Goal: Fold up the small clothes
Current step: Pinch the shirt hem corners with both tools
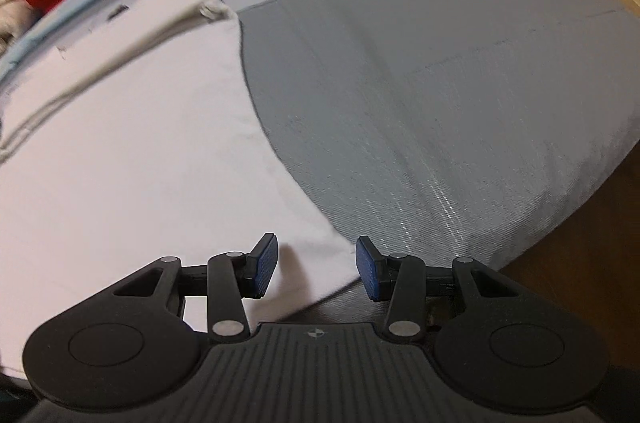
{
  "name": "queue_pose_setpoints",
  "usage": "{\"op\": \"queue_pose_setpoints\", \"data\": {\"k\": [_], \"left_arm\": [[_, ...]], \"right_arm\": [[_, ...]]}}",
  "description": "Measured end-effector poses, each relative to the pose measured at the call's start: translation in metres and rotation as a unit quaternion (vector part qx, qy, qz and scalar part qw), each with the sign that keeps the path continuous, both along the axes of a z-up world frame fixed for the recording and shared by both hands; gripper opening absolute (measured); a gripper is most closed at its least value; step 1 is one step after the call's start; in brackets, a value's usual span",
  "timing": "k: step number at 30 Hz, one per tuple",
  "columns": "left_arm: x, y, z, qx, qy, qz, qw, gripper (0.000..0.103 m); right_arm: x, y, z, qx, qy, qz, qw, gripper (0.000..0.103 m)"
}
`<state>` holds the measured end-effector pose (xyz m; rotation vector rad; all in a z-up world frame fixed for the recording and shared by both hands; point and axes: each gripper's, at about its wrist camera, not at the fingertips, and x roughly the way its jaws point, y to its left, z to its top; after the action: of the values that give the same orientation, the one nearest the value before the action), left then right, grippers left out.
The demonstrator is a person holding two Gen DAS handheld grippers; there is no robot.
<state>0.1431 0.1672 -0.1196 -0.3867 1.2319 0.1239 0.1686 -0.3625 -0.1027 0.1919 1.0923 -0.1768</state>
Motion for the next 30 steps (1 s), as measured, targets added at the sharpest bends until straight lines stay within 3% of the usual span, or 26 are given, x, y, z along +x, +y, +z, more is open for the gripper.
{"op": "queue_pose_setpoints", "data": {"k": [6, 8, 10, 11, 12, 17, 20, 25, 27, 30], "left_arm": [[0.000, -0.013, -0.005, 0.037, 0.002, -0.034, 0.9987, 0.028], [0.000, -0.017, -0.005, 0.045, 0.000, -0.048, 0.9978, 0.011], [-0.001, -0.020, -0.003, 0.049, -0.006, -0.061, 0.9969, 0.007], [-0.001, -0.021, -0.001, 0.055, -0.009, -0.067, 0.9962, 0.007], [-0.002, -0.021, 0.001, 0.057, -0.012, -0.069, 0.9960, 0.007], [-0.002, -0.020, -0.001, 0.029, -0.002, -0.066, 0.9974, 0.008], [-0.002, -0.024, -0.002, 0.040, 0.001, -0.079, 0.9961, 0.010], [-0.001, -0.022, -0.002, 0.045, 0.000, -0.071, 0.9965, 0.008], [-0.003, -0.022, 0.002, 0.052, -0.012, -0.074, 0.9958, 0.006], [-0.006, -0.020, 0.013, 0.053, -0.036, -0.068, 0.9956, 0.006]], "right_arm": [[0.002, 0.007, -0.016, -0.027, 0.022, 0.016, 0.999, 0.047], [0.002, 0.012, -0.016, -0.034, 0.022, 0.023, 0.999, 0.045], [0.002, 0.016, -0.016, -0.032, 0.020, 0.030, 0.999, 0.034], [0.002, 0.016, -0.016, -0.025, 0.018, 0.034, 0.999, 0.018], [0.001, 0.017, -0.014, -0.016, 0.014, 0.037, 0.999, 0.012], [-0.007, 0.011, -0.003, -0.001, -0.001, 0.025, 1.000, 0.012], [-0.006, 0.008, -0.012, 0.002, 0.028, 0.020, 0.999, 0.020], [-0.005, 0.016, -0.013, -0.014, 0.027, 0.035, 0.999, 0.021], [-0.006, 0.016, -0.011, -0.006, 0.024, 0.034, 0.999, 0.013], [-0.009, 0.014, 0.001, 0.002, -0.011, 0.028, 1.000, 0.011]]}}
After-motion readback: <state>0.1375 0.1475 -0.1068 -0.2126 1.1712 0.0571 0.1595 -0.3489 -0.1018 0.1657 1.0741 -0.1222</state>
